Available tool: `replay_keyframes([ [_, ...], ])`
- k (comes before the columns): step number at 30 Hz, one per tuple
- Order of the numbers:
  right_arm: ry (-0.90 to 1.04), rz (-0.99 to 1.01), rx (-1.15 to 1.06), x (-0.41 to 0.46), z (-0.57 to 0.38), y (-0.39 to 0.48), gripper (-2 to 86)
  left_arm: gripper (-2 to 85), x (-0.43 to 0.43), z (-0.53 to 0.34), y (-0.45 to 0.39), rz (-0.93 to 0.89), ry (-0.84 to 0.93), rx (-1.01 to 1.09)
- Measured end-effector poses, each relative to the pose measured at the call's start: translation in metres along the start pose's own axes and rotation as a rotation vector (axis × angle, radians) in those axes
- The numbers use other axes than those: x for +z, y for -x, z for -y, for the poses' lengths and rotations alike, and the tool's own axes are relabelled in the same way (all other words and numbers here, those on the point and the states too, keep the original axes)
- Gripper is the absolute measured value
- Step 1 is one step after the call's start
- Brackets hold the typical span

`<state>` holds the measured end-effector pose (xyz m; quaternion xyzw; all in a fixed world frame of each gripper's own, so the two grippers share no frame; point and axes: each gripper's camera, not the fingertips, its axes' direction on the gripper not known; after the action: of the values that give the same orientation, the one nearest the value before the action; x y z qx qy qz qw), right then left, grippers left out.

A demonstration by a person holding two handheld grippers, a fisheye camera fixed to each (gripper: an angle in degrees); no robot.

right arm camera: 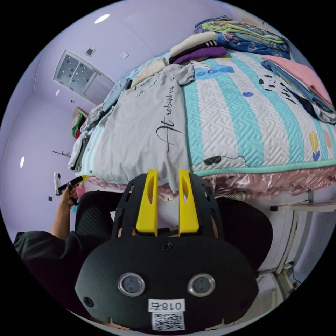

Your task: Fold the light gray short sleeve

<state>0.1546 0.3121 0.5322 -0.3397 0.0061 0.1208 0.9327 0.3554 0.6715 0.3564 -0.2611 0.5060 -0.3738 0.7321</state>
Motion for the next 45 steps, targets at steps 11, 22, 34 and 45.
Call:
replay_keyframes([
  [11,0.166,-0.163,-0.078,0.028,0.062,-0.017,10.9,12.3,0.111,0.034,-0.042,0.225,0.214,0.094],
  [22,0.322,-0.139,-0.035,0.089,0.135,-0.061,12.1,6.1,0.140,0.048,-0.032,0.186,0.293,0.055],
  [34,0.297,0.042,-0.180,0.035,0.148,-0.057,0.9,-0.9,0.037,-0.003,-0.009,-0.086,0.118,0.126],
  [45,0.283,0.063,-0.111,0.039,0.163,-0.084,11.5,-1.0,-0.021,-0.038,0.017,-0.185,-0.118,0.095],
])
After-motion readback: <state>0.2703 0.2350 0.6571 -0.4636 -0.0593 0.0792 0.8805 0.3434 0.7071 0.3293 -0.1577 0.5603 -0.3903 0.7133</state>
